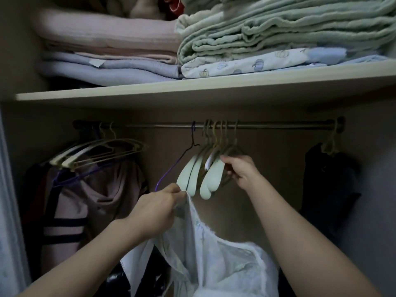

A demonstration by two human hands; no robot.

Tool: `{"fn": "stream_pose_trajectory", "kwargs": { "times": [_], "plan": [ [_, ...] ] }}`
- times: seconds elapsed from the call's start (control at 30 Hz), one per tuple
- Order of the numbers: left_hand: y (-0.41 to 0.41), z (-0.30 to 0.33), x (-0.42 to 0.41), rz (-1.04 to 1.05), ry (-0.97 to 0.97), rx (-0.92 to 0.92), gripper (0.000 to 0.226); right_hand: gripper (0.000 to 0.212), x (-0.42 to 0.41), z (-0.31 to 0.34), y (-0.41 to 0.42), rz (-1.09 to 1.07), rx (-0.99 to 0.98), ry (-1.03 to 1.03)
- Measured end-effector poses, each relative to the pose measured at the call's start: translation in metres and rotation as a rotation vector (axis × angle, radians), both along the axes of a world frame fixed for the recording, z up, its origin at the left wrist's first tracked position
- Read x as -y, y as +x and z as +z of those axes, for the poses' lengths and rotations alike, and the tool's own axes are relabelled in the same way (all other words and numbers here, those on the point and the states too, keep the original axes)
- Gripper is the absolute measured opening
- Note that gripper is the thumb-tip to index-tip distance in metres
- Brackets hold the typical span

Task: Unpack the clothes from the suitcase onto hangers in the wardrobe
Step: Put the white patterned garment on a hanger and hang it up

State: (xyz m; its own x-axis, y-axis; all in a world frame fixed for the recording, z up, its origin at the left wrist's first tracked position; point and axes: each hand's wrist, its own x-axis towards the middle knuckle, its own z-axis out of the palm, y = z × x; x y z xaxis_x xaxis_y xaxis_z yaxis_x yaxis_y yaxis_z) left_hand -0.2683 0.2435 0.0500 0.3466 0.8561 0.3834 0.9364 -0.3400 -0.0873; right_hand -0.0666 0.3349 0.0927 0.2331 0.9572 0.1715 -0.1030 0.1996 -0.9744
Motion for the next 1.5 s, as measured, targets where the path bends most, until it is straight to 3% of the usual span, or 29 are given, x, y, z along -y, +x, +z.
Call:
{"fn": "stream_pose_trajectory", "kwargs": {
  "times": [0.17,0.3,0.47,0.6,0.77,0.9,1.1,1.17,1.23,1.37,1.43,1.5],
  "plan": [
    [-0.002,0.0,-0.001,-0.034,-0.013,0.019,0.048,0.005,0.001,0.01,-0.003,-0.01,-0.09,0.07],
    [-0.008,-0.007,0.009,-0.062,-0.029,0.006,0.053,0.017,0.028,0.012,-0.005,0.016,-0.099,0.135],
    [-0.028,-0.019,0.026,0.018,-0.088,0.005,0.05,0.014,0.083,-0.013,-0.03,0.195,0.037,0.168],
    [-0.048,-0.025,0.038,0.068,-0.187,0.082,0.045,0.02,0.115,-0.051,-0.069,0.304,0.025,0.216],
    [-0.073,-0.031,0.069,0.104,-0.239,0.232,0.02,0.027,0.128,-0.106,-0.126,0.215,0.103,0.135],
    [-0.091,-0.038,0.094,0.149,-0.237,0.192,0.025,0.027,0.144,-0.124,-0.177,0.26,0.015,0.097],
    [-0.129,-0.058,0.112,0.238,-0.119,0.248,0.025,0.002,0.166,-0.127,-0.228,0.442,-0.062,-0.033],
    [-0.149,-0.064,0.115,0.305,-0.089,0.245,0.022,0.009,0.177,-0.121,-0.23,0.626,0.06,-0.057],
    [-0.168,-0.07,0.121,0.361,-0.069,0.232,0.018,0.016,0.186,-0.118,-0.219,0.627,0.239,0.04],
    [-0.201,-0.08,0.135,0.427,-0.051,0.195,0.022,0.013,0.177,-0.129,-0.182,-0.146,0.59,0.641],
    [-0.21,-0.082,0.141,0.453,-0.044,0.163,0.022,0.036,0.159,-0.147,-0.173,-0.139,0.811,0.563],
    [-0.216,-0.082,0.147,0.477,-0.039,0.146,0.021,0.044,0.144,-0.165,-0.176,0.153,0.973,0.291]
  ]
}}
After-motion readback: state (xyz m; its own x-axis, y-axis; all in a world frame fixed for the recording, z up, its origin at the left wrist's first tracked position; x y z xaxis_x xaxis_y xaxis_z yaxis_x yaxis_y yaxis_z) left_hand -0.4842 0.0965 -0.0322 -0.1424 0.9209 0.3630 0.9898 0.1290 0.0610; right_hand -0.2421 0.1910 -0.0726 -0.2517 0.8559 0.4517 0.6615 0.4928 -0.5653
